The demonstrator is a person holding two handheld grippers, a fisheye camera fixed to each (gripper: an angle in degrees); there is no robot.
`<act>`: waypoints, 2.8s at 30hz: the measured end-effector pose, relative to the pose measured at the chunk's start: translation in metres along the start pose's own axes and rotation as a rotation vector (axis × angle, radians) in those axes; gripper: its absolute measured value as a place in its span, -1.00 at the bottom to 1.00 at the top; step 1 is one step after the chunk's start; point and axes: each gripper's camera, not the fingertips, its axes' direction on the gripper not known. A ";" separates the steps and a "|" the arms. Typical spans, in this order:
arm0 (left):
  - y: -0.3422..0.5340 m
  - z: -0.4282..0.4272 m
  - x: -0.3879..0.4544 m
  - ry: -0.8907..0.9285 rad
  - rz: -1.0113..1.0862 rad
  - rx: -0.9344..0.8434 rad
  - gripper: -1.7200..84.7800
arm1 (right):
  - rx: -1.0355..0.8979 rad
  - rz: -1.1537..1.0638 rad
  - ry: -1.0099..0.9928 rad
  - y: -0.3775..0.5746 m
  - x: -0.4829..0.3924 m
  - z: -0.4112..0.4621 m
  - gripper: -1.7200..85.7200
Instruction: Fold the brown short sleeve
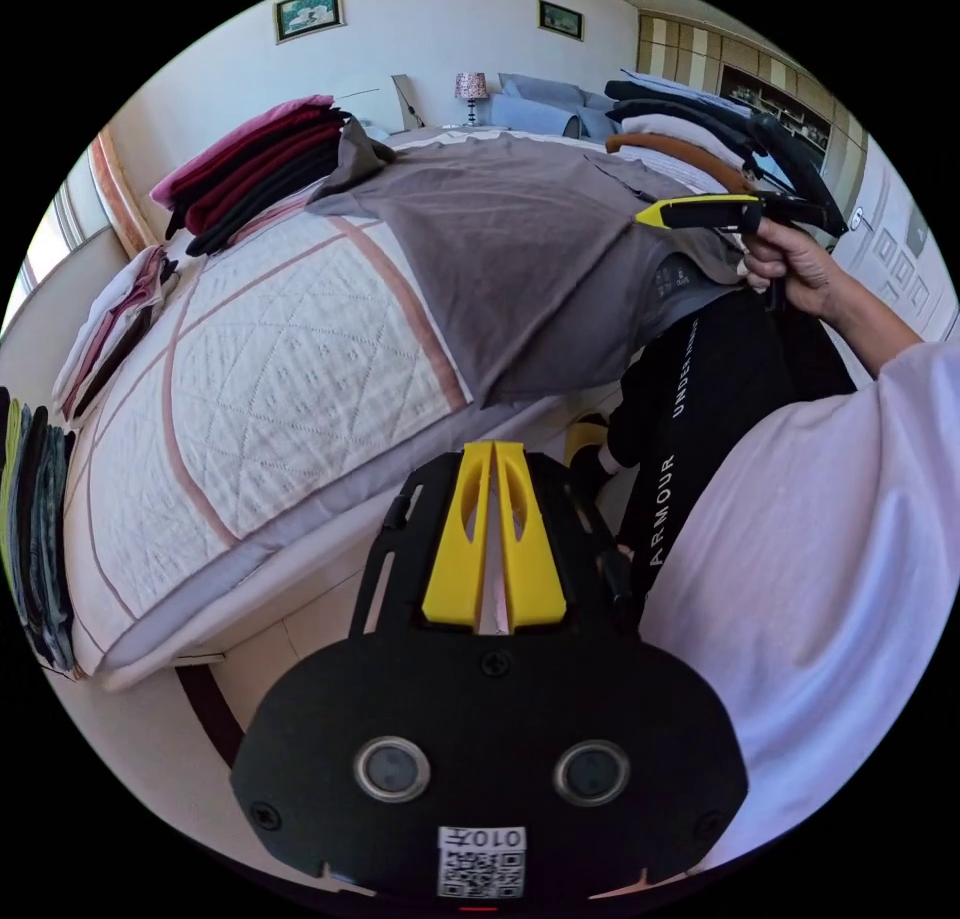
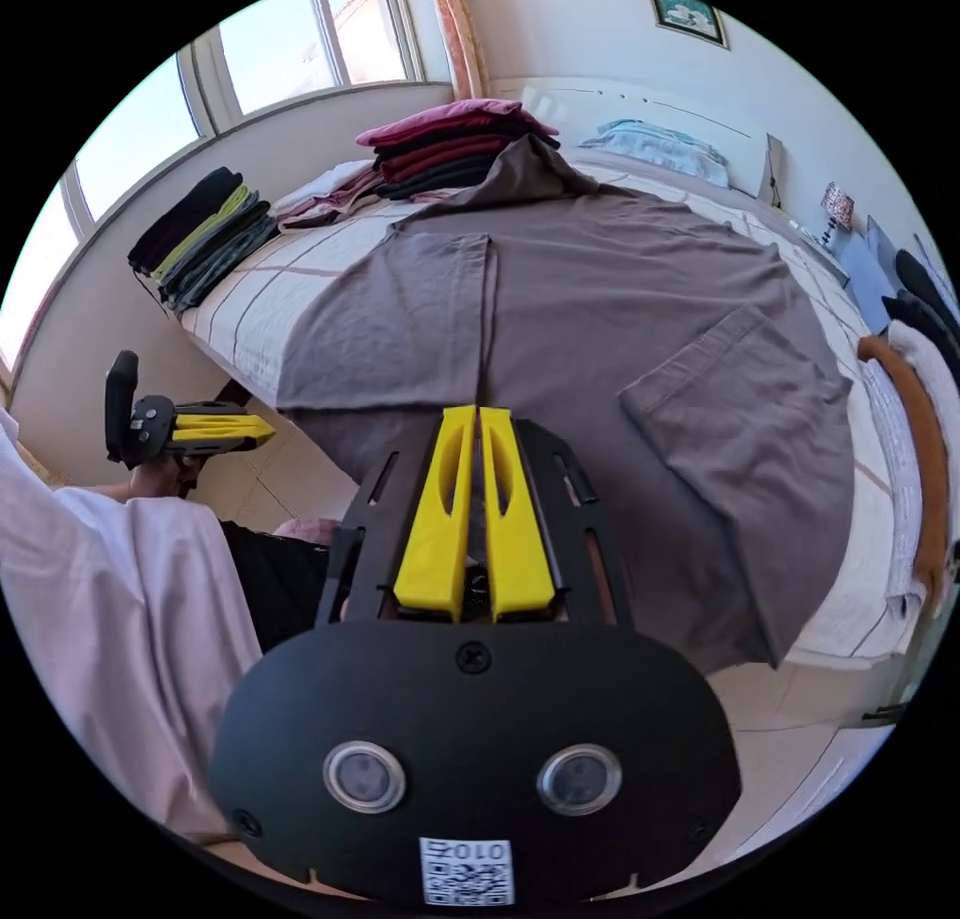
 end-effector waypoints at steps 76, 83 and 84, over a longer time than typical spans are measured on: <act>-0.125 0.009 0.234 -0.338 0.586 0.095 -0.78 | -0.366 -0.078 -0.175 -0.216 0.145 0.064 -0.87; -0.144 -0.002 0.212 -0.381 0.548 0.141 -0.89 | -0.265 -0.087 -0.171 -0.201 0.149 0.042 -0.87; -0.149 -0.012 0.200 -0.309 0.528 0.162 -0.92 | -0.249 -0.095 -0.172 -0.199 0.149 0.038 -0.87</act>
